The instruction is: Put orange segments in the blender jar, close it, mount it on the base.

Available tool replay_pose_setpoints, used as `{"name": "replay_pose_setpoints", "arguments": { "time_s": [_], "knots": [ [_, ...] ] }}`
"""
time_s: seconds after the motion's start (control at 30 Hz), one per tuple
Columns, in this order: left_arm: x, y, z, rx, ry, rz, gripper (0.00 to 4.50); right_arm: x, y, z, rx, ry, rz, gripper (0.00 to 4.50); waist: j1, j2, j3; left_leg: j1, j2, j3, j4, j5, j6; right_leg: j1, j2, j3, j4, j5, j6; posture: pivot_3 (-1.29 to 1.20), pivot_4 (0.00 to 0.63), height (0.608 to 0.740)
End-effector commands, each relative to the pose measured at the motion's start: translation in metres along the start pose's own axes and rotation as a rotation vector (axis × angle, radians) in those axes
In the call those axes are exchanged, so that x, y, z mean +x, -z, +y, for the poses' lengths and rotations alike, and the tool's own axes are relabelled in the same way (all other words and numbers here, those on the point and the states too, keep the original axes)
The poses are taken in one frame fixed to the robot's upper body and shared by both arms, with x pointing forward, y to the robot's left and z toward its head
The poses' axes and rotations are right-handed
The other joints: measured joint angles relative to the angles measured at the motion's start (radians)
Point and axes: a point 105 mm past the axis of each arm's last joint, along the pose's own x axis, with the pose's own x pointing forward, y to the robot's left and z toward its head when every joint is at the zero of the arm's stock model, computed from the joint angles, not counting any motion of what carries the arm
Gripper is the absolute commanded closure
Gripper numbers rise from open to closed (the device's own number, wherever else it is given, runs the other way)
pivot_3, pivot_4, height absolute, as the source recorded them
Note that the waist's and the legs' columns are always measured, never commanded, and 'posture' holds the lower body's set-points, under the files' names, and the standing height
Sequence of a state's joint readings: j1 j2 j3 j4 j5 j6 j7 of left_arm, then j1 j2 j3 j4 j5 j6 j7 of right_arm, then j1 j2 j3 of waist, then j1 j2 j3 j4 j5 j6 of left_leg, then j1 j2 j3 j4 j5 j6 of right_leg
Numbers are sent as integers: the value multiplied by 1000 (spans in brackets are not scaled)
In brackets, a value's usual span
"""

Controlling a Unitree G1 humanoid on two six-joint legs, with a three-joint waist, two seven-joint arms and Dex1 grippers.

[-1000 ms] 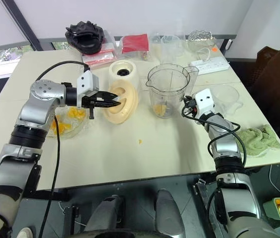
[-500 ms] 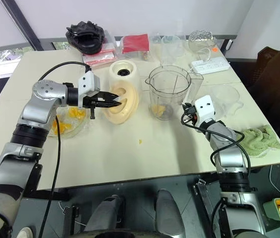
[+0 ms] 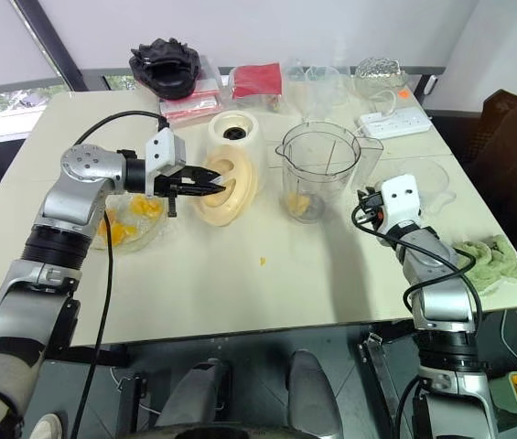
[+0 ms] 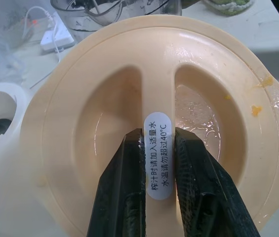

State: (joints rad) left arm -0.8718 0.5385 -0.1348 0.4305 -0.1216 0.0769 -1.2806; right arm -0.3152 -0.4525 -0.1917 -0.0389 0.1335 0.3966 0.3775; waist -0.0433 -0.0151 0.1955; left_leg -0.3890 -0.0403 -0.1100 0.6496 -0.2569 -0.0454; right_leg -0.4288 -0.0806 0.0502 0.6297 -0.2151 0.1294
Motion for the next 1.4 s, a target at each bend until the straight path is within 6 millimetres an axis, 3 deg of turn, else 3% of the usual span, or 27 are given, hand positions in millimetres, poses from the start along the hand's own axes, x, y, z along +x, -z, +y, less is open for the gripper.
{"name": "replay_pose_setpoints", "arguments": {
  "time_s": [0.03, 0.07, 1.2, 1.3, 1.4],
  "knots": [
    [-2, -16, 6, 52, -10, -35, 4215, 0, -25, -10, -40, 42, -87, 1196, 0, 0, 0, 0, 0, 0, 0, 0, 0, 0, 0, 0, 0, 0, 0, 0, 150, 740],
    [-2, -16, 7, 52, -9, -34, 4215, 1, -26, -9, -47, 42, -92, 737, 0, 0, 0, 0, 0, 0, 0, 0, 0, 0, 0, 0, 0, 0, 0, 0, 150, 740],
    [-7, -16, 5, 68, -18, -14, 4215, 68, -15, -25, 36, 84, -128, 737, -4, 0, 0, 0, 0, 0, -1, 0, 0, 0, 0, 0, 0, 0, 0, 0, 150, 740],
    [-8, -17, 6, 63, -22, -19, 4215, 69, -16, -24, 36, 82, -137, 1567, -4, 0, 0, 0, 0, 0, -1, 0, 0, 0, 0, 0, 0, 0, 0, 0, 150, 740],
    [-11, -19, 7, 52, -27, -30, 4215, 70, -16, -21, 46, 73, -140, 3059, -4, 0, 0, 0, 0, 0, -1, 0, 0, 0, 0, 0, 0, 0, 0, 0, 150, 740]
  ]
}}
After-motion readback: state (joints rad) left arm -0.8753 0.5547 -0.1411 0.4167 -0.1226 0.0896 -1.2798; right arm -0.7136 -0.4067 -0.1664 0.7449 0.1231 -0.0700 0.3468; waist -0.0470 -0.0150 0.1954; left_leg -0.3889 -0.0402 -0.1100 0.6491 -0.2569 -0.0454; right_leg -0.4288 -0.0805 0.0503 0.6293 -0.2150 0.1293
